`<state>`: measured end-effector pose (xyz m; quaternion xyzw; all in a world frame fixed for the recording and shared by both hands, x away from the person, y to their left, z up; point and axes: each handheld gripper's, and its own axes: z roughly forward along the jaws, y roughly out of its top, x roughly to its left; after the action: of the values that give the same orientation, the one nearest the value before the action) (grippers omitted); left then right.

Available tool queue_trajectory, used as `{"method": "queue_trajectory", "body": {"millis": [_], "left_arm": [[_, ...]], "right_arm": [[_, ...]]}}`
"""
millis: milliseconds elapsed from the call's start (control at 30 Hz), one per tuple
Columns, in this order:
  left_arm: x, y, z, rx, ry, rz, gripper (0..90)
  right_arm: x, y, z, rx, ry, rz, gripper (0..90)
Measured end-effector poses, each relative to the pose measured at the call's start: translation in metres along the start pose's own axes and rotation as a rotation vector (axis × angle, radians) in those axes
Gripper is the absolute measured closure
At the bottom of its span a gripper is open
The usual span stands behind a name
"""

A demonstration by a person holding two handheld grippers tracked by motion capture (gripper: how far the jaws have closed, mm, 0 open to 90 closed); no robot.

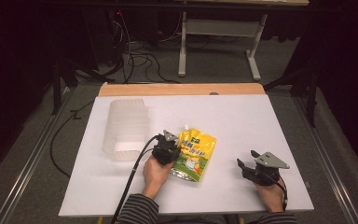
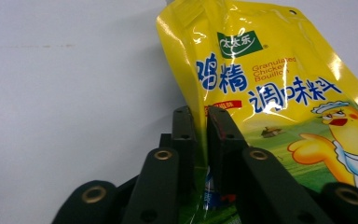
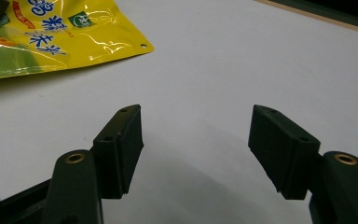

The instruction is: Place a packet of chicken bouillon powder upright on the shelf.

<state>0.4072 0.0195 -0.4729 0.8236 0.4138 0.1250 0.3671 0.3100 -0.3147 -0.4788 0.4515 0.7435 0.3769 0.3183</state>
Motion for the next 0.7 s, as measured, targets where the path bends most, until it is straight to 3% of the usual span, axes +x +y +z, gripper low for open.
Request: {"method": "queue_trajectory", "body": {"millis": [33, 67, 100, 133, 367, 700], "left_arm": [[0.000, 0.000, 0.000, 0.000, 0.000, 0.000, 83.9], [-0.007, -0.001, 0.004, -0.059, -0.005, -0.069, 84.5], [-0.007, -0.001, 0.004, -0.059, -0.005, -0.069, 84.8], [-0.002, 0.000, -0.001, -0.001, 0.001, 0.015, 85.2], [-0.004, 0.000, -0.006, -0.008, -0.008, 0.029, 86.6], [-0.009, 0.004, -0.039, -0.115, -0.048, 0.048, 86.6]], "right_arm": [[0.000, 0.000, 0.000, 0.000, 0.000, 0.000, 35.6], [0.000, 0.000, 0.000, -0.001, 0.000, -0.001, 35.6], [0.000, 0.000, 0.000, -0.001, 0.000, -0.001, 35.6], [0.000, 0.000, 0.000, -0.003, 0.000, 0.001, 35.5], [-0.001, 0.000, 0.000, -0.005, 0.003, 0.006, 35.4], [0.000, 0.000, -0.001, -0.004, 0.002, 0.009, 35.4]]}}
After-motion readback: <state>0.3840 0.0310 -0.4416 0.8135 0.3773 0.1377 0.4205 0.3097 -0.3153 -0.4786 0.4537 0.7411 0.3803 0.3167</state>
